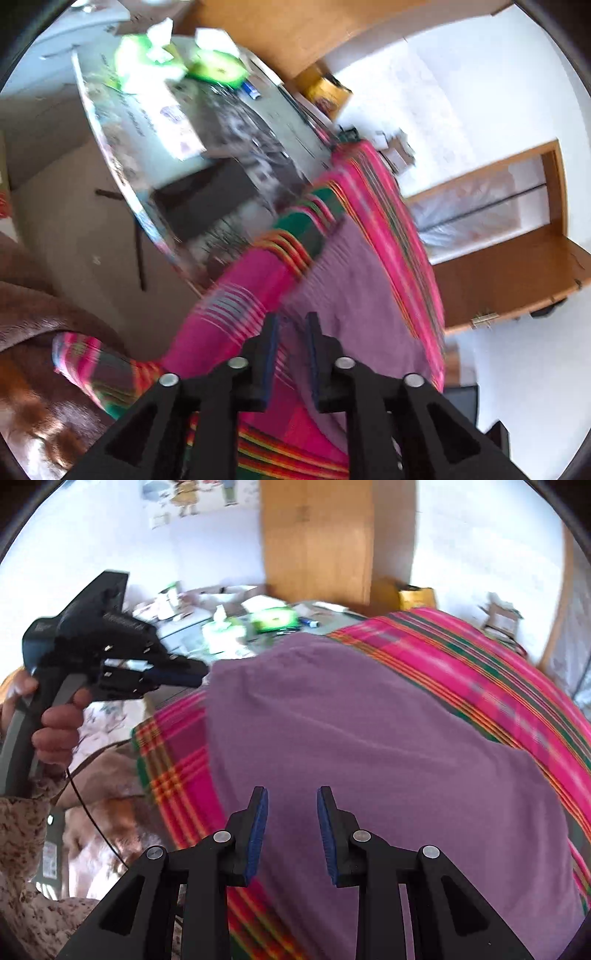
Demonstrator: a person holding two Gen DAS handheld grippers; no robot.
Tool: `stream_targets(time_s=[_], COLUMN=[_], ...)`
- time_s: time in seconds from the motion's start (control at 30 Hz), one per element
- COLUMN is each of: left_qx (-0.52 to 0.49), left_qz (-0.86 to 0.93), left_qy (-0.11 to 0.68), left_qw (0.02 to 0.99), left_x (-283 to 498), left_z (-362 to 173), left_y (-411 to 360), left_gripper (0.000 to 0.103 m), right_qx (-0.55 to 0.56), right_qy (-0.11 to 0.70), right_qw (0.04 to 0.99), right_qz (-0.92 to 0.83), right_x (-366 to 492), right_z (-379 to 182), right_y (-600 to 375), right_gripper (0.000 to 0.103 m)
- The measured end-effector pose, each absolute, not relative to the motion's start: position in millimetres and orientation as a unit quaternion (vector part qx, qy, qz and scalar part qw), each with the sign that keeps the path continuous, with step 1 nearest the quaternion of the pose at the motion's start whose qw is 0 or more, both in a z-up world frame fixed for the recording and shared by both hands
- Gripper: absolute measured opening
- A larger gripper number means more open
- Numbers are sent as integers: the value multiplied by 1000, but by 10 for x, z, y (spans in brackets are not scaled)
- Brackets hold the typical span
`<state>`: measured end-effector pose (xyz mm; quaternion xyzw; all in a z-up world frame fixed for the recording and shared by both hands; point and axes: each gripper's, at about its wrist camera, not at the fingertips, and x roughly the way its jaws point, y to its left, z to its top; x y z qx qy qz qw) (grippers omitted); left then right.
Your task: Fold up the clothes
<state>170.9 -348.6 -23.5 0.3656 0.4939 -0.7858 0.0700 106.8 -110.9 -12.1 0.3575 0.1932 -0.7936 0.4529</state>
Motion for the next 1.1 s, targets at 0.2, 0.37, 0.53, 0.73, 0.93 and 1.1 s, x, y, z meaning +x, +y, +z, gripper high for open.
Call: stream_targets(time_s=[0.2, 0.37, 0.53, 0.73, 0.93, 1.1], left_qx=[386, 392, 403, 399, 397, 387], left_qz=[-780, -771, -761, -757, -754, -754], left_qy=[488, 499, 505, 515, 522, 529], left_qw=[66, 57, 52, 48, 47, 47], left_x=[1603, 1554, 1537, 1515, 1509, 1547], left_z=[-293, -332, -369, -384, -399, -442], left_y=[-3467, -3457, -3412, -3395, -3399, -3423], left_gripper=[16, 16, 17, 18, 19, 7], right_qx=[343, 358, 369, 372, 388, 377], right_qy=[217, 209, 189, 173, 134, 112], right_qw=[470, 473, 469, 445, 448, 456], right_qz=[-784, -778, -780, -796, -795, -798], right_x=[1178, 1162, 1092, 999, 924, 952], right_z=[-188, -251, -270, -268, -246, -173], right_y=[-1317, -1323, -1285, -1249, -1181, -1118], right_gripper=[29, 29, 28, 5, 5, 3])
